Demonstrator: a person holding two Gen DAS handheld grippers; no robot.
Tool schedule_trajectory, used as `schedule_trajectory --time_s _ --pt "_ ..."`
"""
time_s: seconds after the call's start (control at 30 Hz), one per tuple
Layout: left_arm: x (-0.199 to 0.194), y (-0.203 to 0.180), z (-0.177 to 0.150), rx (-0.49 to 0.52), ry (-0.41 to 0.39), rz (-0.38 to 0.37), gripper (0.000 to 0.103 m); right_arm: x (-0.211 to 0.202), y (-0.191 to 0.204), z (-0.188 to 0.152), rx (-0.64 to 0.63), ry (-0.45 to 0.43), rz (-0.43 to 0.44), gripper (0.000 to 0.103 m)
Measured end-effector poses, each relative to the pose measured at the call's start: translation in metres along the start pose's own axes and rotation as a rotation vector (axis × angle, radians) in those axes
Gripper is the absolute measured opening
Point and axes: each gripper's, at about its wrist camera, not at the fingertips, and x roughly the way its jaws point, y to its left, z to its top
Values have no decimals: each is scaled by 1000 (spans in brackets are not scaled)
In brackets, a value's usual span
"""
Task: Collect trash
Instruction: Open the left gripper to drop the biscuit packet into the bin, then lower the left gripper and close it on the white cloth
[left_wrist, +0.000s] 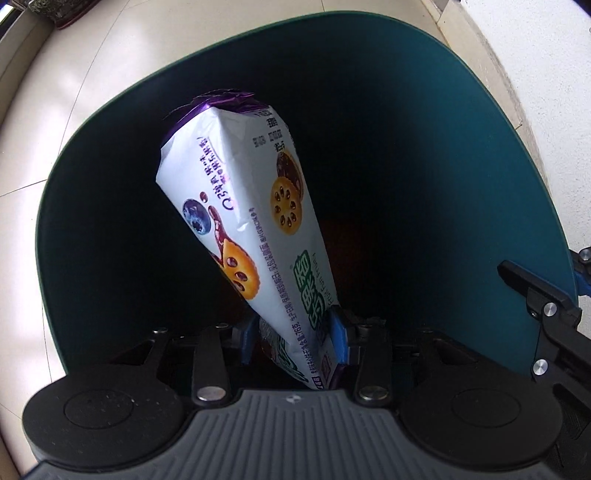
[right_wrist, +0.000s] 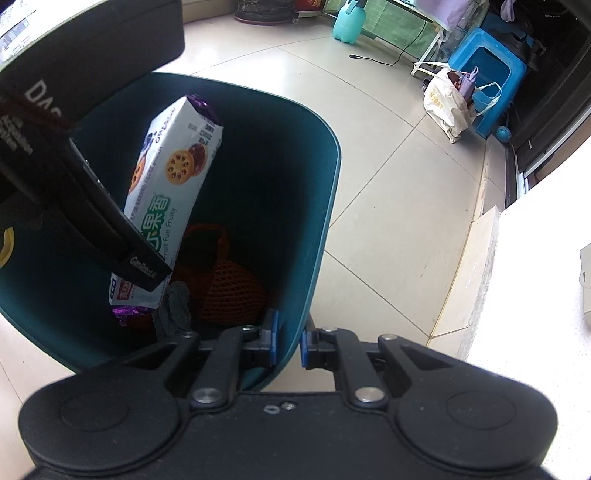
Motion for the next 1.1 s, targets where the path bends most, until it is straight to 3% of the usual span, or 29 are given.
schedule_trajectory --time_s 0.27,0.43,0.53,0.77,1.1 --pt "-1 1 -11 1 -3 -27 54 -1 0 -1 1 0 1 10" --pt "-8 6 -21 1 -31 -39 55 -1 -1 0 1 3 0 10" --pt "-17 20 -31 -1 -64 -38 64 0 0 0 -1 6 -3 10" --pt "-41 31 -50 -15 -127 -41 64 1 0 1 -5 8 -6 10" --pt "-94 28 -39 15 -250 -86 64 2 -1 1 0 12 -8 10"
